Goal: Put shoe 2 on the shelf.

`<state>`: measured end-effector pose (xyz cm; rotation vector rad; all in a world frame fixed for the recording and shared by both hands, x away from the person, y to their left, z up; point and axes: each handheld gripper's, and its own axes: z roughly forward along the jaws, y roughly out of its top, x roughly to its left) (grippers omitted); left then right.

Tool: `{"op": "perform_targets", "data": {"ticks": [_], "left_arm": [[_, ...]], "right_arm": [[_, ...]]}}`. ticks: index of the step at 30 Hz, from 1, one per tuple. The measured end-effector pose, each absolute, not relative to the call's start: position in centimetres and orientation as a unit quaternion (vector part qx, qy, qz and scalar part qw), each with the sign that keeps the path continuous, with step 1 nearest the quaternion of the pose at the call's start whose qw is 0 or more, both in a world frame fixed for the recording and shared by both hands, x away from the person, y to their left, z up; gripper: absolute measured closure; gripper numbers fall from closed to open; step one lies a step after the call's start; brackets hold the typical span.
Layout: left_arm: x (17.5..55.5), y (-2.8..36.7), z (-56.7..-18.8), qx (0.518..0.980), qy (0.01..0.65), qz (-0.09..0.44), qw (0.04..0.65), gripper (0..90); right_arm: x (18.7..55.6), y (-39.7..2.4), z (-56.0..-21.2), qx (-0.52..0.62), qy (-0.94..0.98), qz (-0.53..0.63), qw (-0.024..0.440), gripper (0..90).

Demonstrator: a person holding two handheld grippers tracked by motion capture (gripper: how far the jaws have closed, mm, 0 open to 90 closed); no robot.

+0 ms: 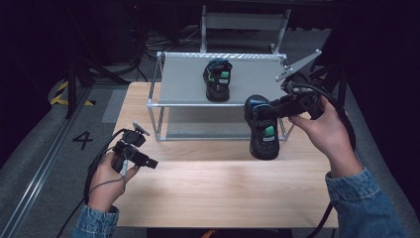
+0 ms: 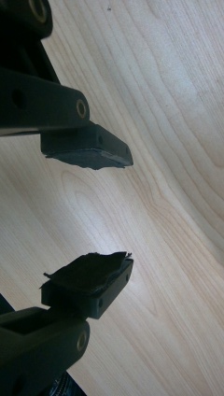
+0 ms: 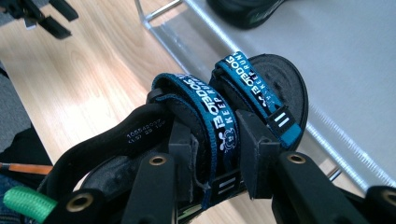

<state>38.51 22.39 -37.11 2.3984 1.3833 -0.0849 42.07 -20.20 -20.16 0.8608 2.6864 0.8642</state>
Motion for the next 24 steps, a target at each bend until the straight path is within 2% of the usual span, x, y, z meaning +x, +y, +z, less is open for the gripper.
{"op": "perform_targets", "data": {"ticks": [9,24], "left_arm": [[39.1,22.3,-37.3,0.853,0.488,-0.031,0.183,45.7],[40.0,22.2,-37.8,0.854,0.486,-0.039,0.181,45.7]], "right_arm": [[45.9,-19.9,-19.1,0.3,0.899,0.304,0.094,69.1],[52.5,-18.5,-19.6,0.311,0.892,0.318,0.075,68.9]]}}
